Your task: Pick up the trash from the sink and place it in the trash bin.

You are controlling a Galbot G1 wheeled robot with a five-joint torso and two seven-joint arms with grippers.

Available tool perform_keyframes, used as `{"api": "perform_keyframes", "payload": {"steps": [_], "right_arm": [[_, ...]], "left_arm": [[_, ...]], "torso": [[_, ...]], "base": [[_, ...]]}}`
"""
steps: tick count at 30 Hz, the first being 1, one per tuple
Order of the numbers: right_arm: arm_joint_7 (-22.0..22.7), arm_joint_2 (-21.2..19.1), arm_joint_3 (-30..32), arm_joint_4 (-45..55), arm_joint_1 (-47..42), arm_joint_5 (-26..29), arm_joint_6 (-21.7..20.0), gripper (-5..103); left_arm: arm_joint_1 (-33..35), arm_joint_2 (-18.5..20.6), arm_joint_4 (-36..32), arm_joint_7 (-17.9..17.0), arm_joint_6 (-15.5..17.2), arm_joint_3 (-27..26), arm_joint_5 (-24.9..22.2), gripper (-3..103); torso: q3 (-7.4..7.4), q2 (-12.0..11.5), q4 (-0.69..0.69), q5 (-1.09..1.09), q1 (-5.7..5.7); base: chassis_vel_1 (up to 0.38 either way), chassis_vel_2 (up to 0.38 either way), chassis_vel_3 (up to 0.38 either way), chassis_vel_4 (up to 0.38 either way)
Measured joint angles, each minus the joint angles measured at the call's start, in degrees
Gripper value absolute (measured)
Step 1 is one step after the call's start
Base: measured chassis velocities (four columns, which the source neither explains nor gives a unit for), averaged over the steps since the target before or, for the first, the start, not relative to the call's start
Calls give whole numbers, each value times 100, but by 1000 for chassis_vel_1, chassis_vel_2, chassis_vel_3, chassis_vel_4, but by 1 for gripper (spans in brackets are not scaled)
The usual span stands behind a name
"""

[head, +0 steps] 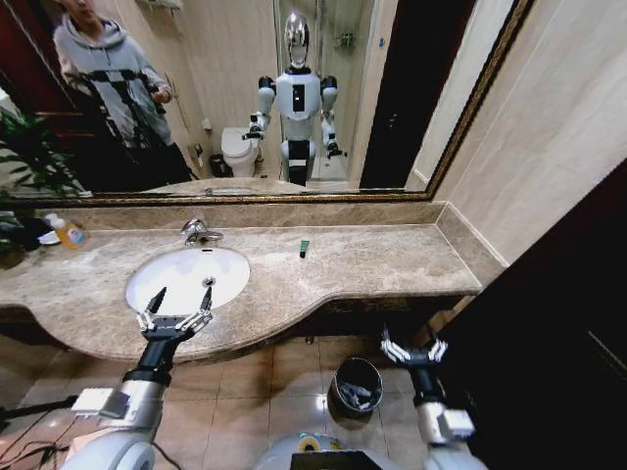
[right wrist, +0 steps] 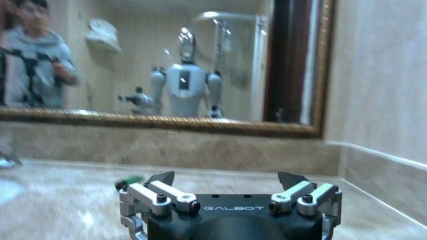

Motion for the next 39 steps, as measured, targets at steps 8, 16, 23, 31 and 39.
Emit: {"api": "perform_keyframes", "payload": {"steps": [8,16,23,31,39], "right_arm": [[-50,-576,-1007,-693,1848,355,-1042,100],[13,-504,-1879,-1923,3382,380,-1193,100],[255,-105,-2513,-3023,4513,469,-1794,100],[459,402,-2610,-4508,5511,307,-1775,100],[581,766,-2489,-5591,6183,67,-1636,100]], "left_arm": [[0,0,0,-1,0,0,0,100],[0,0,0,-1,0,0,0,100],[0,0,0,-2,0,-1,0,100],[0,0,0,-1,0,0,0,100],[0,0,0,-1,0,-1,0,100]], "torso": [[1,0,0,-1,1],[1,-1,-1,-1,1],[1,-1,0,-2,1],[1,-1,-1,-1,1],[1,-1,0,-1,0]], "base": [[0,0,0,0],[0,0,0,0],[0,0,0,0],[0,0,0,0],[0,0,0,0]]}}
